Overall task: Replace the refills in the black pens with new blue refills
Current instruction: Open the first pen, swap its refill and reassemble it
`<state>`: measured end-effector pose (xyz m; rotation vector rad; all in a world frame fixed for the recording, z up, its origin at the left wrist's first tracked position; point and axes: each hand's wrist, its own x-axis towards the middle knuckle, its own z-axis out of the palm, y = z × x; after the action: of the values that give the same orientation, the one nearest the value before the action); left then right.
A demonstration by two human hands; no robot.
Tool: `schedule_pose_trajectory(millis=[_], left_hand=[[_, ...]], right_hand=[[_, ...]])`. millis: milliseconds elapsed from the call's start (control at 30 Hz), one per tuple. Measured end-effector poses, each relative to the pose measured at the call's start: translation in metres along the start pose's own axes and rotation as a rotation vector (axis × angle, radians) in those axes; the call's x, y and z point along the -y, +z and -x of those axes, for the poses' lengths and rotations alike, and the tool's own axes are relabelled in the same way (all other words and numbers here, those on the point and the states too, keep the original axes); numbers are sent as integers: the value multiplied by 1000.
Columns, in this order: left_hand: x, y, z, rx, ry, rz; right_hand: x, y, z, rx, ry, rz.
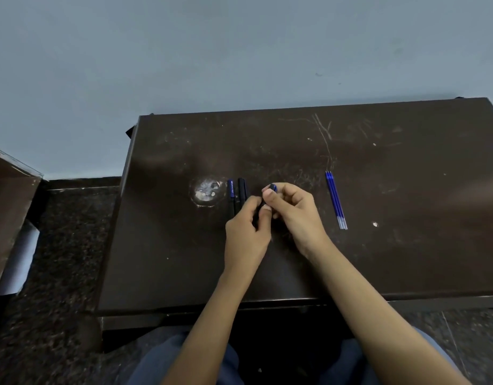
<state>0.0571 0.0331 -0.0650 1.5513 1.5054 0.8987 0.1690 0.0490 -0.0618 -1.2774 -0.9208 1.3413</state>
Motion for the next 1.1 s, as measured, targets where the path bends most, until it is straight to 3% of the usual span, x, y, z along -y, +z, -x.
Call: schedule_pose_trajectory(millis=[300, 433, 500, 567, 700, 800, 900, 967, 1100], left_hand=[[-3, -5, -6, 20, 102, -124], [1, -5, -11, 45, 131, -256], [4, -7, -12, 13, 122, -321], [8, -10, -15, -26, 71, -292], [11, -12, -23, -91, -53, -151], [11, -10, -21, -89, 9, -197], [11, -12, -19, -67, 30, -253], [12, -14, -18, -52, 39, -293], [7, -12, -17, -2, 88, -278]], right_hand=[[10, 1, -4, -19, 92, -165], [7, -2, -10, -205, 195, -431], [5, -10, -15, -341, 211, -454], [2, -18, -18, -385, 228, -165], [-15, -12, -14, -207, 281, 471], [-22, -6, -9, -110, 219, 676], [-23, -8, -9, -144, 140, 725], [-20, -7, -11, -170, 124, 592], [-9, 1, -11, -71, 226, -29]])
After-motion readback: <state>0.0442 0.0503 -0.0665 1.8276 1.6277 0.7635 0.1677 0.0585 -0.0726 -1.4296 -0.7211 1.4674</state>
